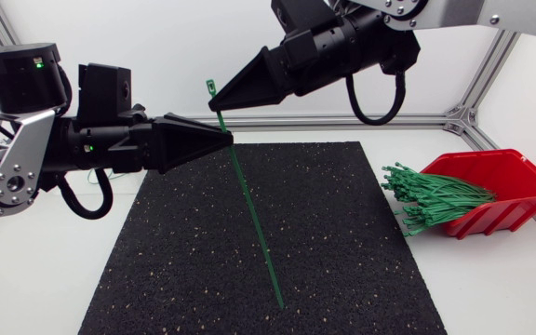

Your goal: Take a green cable tie from the red box, thread the tail through the head to close it, then place it in the transparent bin on the left.

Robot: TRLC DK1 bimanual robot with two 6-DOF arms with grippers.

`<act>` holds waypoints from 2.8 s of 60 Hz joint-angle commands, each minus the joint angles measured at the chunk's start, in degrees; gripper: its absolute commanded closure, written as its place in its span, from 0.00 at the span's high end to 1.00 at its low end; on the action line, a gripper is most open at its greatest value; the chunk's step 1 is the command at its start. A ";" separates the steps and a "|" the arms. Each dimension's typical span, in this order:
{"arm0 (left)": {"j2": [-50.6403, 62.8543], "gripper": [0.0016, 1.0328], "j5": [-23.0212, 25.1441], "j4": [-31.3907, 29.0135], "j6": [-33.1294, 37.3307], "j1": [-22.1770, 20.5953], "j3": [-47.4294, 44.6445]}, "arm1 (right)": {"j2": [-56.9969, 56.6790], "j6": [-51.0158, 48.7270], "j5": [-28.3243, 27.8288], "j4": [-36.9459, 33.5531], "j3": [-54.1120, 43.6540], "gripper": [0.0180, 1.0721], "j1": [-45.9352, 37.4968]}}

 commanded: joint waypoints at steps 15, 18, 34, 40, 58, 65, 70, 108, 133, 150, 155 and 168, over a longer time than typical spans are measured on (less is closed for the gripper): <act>0.24 0.04 -0.03 1.63 -2.83 -0.94 1.53 | -1.62 1.58 0.56 0.84 -2.07 0.06 0.50; 0.24 0.04 -0.03 1.63 -2.92 -0.94 1.53 | -1.71 1.58 0.65 0.84 -2.07 0.06 0.41; 0.06 0.04 -0.12 1.63 -2.92 -0.85 1.18 | -2.06 1.58 1.88 1.54 -2.69 0.06 0.32; 0.06 0.04 -0.12 1.63 -3.01 -0.85 1.27 | -2.15 1.58 2.14 1.81 -2.95 0.06 0.23; 0.15 0.04 -0.12 1.45 -3.44 -0.67 1.27 | -4.26 1.93 4.25 2.60 -4.80 0.37 -1.17; 0.06 0.04 -0.03 1.36 -3.44 -0.58 1.18 | -5.66 1.66 4.16 2.95 -6.65 0.38 -2.93; 0.06 0.04 -0.12 1.27 -3.44 -0.67 1.27 | -6.63 0.17 3.99 2.95 -8.49 0.38 -4.16; 1.20 0.04 -0.12 0.48 -3.97 -1.55 2.41 | -7.42 -10.55 2.41 3.30 -19.48 0.38 -1.97; 1.47 0.04 -0.30 0.48 -3.97 -1.99 2.32 | -7.95 -10.03 3.29 4.18 -19.04 0.23 1.29; 1.38 0.04 -0.38 0.48 -4.06 -2.17 2.32 | -8.56 -9.94 3.37 4.71 -19.48 0.22 0.67; 1.38 0.04 -0.38 0.48 -3.97 -2.17 2.32 | -8.74 -9.67 3.73 4.97 -19.48 0.22 0.58; 1.38 0.04 -0.38 0.48 -3.97 -2.17 2.15 | -9.09 -9.15 4.08 5.59 -19.48 0.22 -0.38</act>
